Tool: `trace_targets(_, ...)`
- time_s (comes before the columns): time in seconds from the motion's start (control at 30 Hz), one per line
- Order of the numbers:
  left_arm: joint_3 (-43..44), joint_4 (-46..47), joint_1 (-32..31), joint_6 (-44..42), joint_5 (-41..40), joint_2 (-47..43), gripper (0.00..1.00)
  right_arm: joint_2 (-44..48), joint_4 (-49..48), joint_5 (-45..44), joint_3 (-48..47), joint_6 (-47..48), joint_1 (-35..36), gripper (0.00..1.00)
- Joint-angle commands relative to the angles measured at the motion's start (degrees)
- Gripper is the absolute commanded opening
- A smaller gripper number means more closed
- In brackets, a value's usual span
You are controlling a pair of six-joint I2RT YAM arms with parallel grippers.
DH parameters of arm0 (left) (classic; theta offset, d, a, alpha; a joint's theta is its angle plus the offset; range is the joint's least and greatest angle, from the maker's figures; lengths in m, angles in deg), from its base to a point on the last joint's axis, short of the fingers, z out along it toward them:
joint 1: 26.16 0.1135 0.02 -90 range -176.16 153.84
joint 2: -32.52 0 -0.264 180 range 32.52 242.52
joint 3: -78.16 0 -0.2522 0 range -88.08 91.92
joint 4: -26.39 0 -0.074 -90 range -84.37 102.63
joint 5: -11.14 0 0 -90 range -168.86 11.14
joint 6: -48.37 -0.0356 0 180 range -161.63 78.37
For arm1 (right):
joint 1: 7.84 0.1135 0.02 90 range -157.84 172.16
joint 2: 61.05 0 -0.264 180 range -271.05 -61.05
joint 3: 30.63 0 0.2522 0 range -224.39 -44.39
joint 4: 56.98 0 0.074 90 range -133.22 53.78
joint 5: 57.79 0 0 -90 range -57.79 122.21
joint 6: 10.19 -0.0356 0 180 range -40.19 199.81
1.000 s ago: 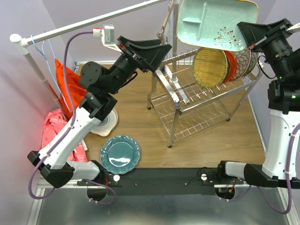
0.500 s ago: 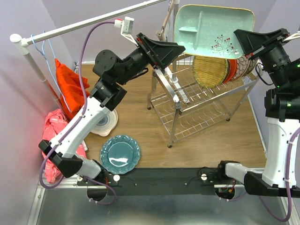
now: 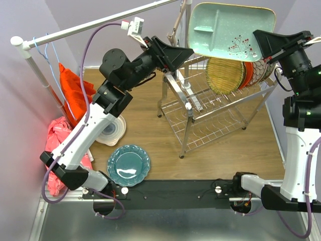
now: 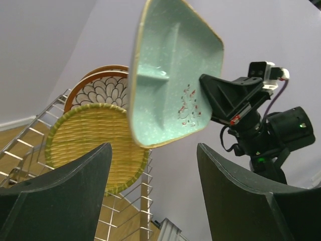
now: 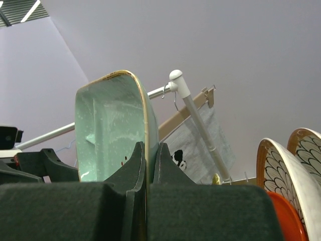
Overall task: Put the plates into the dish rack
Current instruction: Pass the plate from the right arm to the left
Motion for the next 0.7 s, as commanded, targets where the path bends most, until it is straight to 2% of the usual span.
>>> trace_targets(0.0, -2.24, -1.43, 0.42, 0.96, -3.81, -2.0, 0.77, 1.77, -8.65, -2.34, -1.66, -2.66, -0.27, 0.0)
trace_targets(0.27, -1.1, 2.87, -0.2, 6.41, -3.38, 1.6, 0.77, 3.27, -9.88, 0.92, 1.77, -7.76, -0.27, 0.01)
trace_targets(0.4, 0.04, 5.6, -0.9, 8.35, -1.54, 3.45, 0.72, 3.88, -9.97, 1.44, 3.26, -8.29, -0.27, 0.01)
trace_targets(0.6, 1.45, 5.69, -1.34, 9.4, -2.32, 4.68, 0.55, 4.06, -11.11, 2.23, 4.93, -9.69, -0.27, 0.01)
trace_targets(0.63, 1.45, 5.78, -1.34, 9.49, -3.11, 4.68, 0.48, 4.23, -11.81, 2.67, 5.28, -9.78, -0.27, 0.01)
trace_targets(0.67, 1.54, 5.78, -1.34, 9.49, -3.46, 4.6, 0.45, 4.32, -12.17, 2.94, 6.07, -9.7, -0.27, 0.01)
